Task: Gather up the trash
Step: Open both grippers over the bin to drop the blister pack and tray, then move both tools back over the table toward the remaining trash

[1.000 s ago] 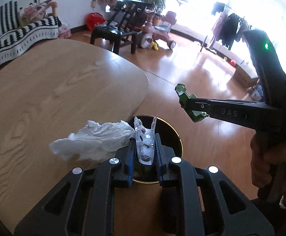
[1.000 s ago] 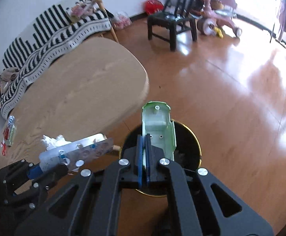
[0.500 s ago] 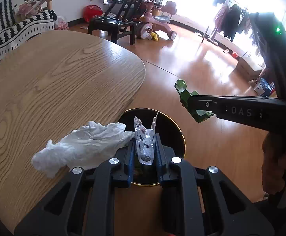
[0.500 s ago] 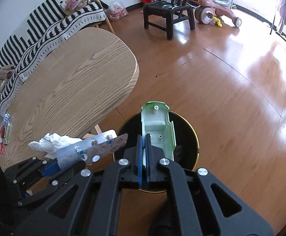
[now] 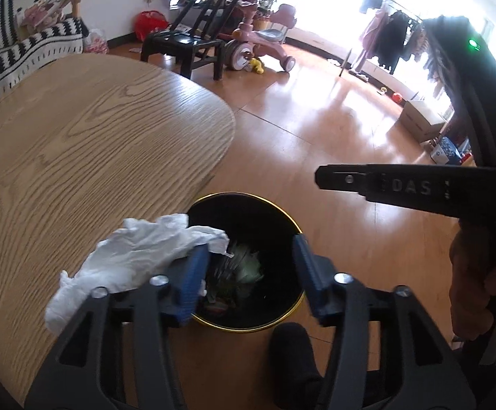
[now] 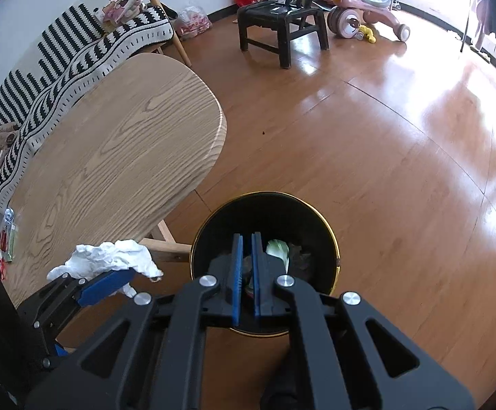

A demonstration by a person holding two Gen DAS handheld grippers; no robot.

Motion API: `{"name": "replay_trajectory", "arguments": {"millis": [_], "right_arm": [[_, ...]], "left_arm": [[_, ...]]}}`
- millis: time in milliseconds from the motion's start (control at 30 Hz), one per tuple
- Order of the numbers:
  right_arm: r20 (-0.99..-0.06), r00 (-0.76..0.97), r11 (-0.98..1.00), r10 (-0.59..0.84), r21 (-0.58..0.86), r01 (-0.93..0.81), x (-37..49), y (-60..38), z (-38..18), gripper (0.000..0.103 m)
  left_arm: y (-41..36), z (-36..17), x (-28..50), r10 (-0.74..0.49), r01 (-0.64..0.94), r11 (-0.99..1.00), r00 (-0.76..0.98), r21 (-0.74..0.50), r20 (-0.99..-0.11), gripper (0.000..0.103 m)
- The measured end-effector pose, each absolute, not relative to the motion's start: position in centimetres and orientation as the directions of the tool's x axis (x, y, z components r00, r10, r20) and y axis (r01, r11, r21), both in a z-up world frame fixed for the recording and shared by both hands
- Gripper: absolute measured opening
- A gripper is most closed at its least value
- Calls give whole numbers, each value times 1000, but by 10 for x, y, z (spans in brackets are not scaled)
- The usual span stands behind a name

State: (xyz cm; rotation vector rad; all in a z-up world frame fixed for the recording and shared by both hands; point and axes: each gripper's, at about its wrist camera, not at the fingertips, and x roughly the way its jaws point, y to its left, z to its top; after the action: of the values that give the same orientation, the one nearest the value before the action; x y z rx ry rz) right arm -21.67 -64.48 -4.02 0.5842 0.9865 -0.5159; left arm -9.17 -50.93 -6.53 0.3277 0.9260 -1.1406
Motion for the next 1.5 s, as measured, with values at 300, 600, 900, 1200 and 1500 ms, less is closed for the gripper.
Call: {"name": "replay_trajectory", "arguments": {"millis": [300,600,900,1200,1500], "right_arm": [[-825,521,739,-217,210,640,-214,-634,-15,81],[-781,593,807,-196,215,550,-165,-587,16,81],[-737,667,884,-110,235,405,-78,-486,37,81],[-719,695,954,16,218,204,9,-346,35,81],[-741,668,980,76,179,88,61,-261,12,81]], "left_arm": [[-492,-45,-85,-641,869,459,179,-186,-746,89],[-412,-16,-32,-606,775,603,288,-191,-742,93],[-277,9,28,-480,600,791,482,-124,-733,93],[-111,10,77,-304,338,935,605,-108,-735,94],[-6,-3,117,-173,173,982,632,-80,-755,94]]}}
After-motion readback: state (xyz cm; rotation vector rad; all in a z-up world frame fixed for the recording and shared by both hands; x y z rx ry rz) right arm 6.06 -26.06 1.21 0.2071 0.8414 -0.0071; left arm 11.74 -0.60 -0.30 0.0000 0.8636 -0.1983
